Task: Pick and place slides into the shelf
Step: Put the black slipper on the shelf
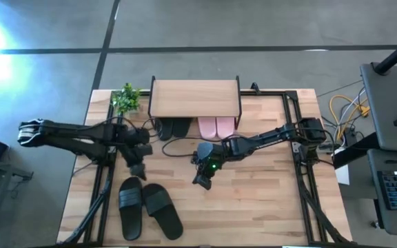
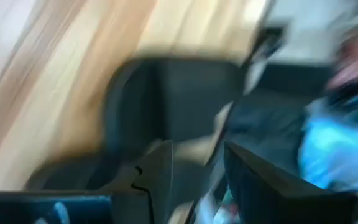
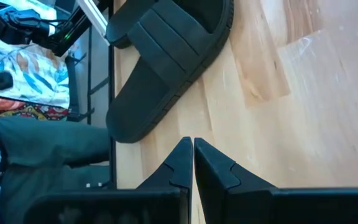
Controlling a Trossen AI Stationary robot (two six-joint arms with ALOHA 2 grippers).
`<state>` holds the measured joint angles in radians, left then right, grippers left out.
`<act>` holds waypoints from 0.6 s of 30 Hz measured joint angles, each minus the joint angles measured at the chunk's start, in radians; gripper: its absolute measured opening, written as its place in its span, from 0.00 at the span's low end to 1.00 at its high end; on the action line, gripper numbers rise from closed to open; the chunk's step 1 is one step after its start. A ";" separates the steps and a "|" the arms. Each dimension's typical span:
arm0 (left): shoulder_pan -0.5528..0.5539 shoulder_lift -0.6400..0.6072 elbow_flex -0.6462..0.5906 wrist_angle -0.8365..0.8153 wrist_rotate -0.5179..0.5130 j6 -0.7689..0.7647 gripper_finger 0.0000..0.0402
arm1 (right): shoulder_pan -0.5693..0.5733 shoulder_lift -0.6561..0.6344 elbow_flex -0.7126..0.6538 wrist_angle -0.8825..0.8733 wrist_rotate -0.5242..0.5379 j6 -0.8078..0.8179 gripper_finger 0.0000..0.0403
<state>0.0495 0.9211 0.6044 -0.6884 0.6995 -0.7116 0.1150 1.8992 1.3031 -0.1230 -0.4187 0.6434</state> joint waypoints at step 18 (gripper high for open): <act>0.001 0.022 -0.052 -0.341 0.021 0.334 0.32 | -0.006 0.000 0.000 -0.016 0.055 -0.023 0.02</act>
<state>0.0509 0.9434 0.5526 -1.0293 0.7209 -0.3780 0.1085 1.8992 1.3029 -0.1389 -0.3634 0.6199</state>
